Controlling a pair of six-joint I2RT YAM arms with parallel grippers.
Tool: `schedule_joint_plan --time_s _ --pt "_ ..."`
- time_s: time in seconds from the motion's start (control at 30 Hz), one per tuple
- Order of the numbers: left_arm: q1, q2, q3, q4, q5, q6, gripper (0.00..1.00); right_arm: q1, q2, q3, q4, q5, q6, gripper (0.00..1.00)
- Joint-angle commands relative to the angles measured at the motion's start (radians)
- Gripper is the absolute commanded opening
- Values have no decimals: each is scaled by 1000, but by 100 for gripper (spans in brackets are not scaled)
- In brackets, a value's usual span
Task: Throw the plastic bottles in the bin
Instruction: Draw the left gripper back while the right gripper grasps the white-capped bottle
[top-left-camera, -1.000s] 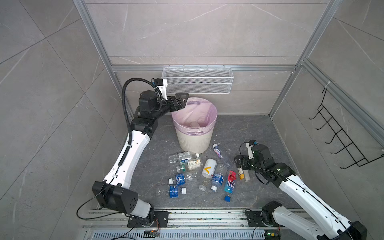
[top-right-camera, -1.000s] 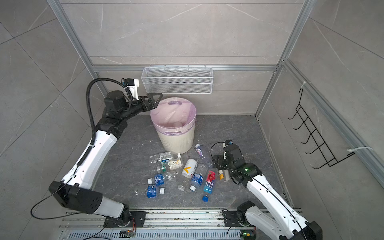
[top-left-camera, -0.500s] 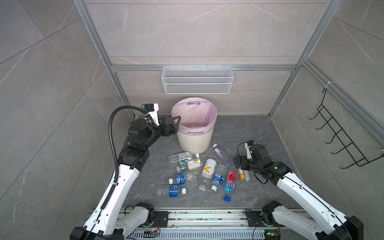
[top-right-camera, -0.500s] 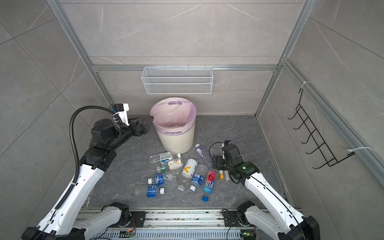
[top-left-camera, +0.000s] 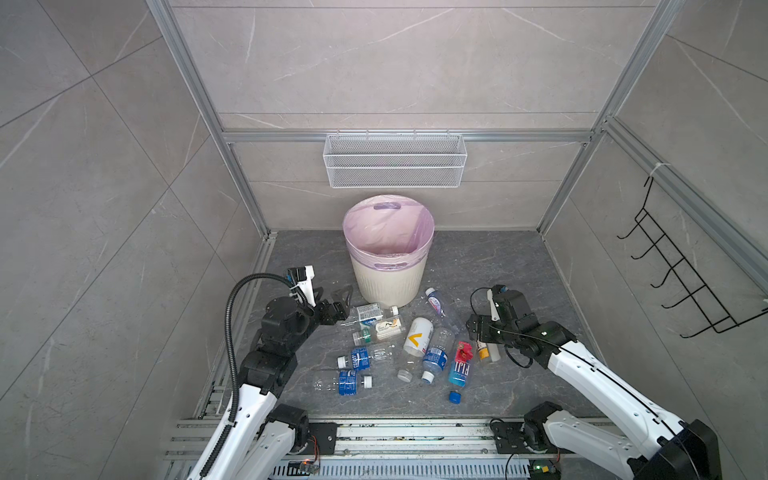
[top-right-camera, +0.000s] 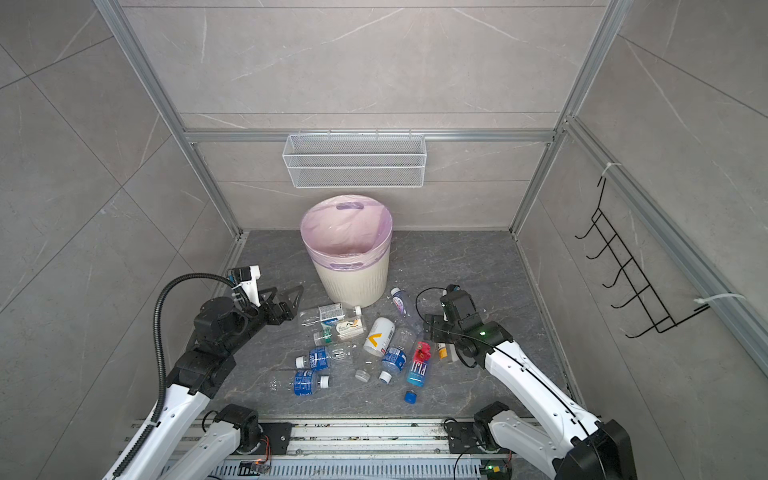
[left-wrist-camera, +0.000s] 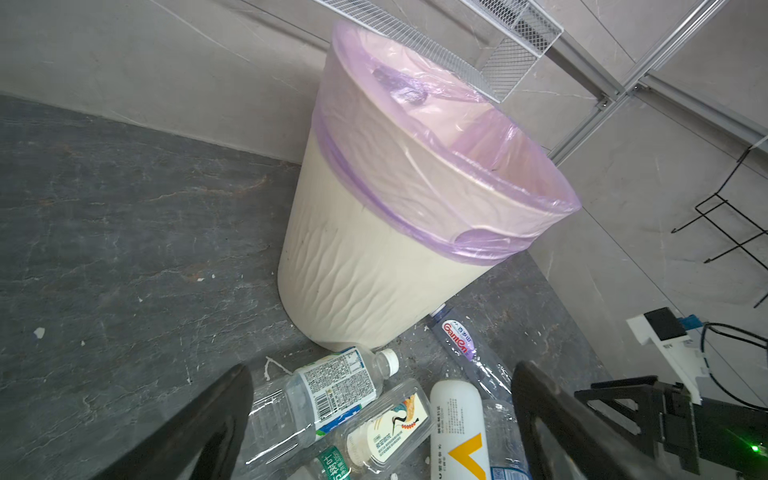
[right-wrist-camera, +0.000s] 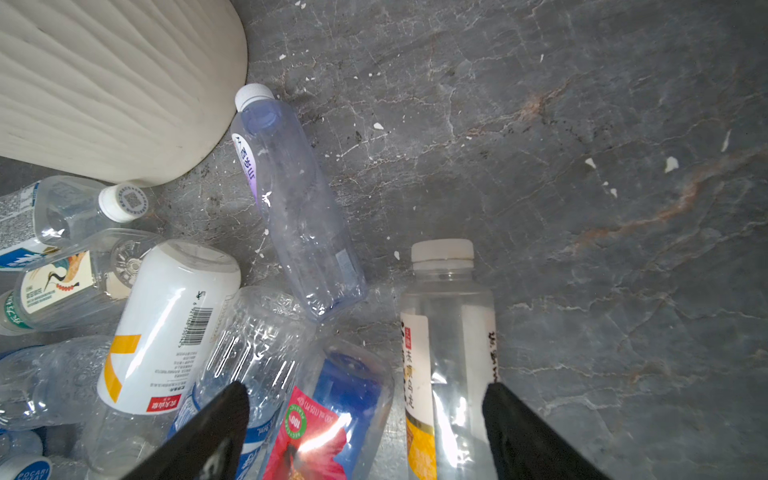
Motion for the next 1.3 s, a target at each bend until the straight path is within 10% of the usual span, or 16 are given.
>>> schedule_joint_plan --time_s 0.0,1.27 --pt "-7 -52 -47 54 -33 -9 98 7 13 -15 -15 -1 22 90" --pt "-29 -123 -356 168 54 83 97 -89 211 -69 70 30 50 79"
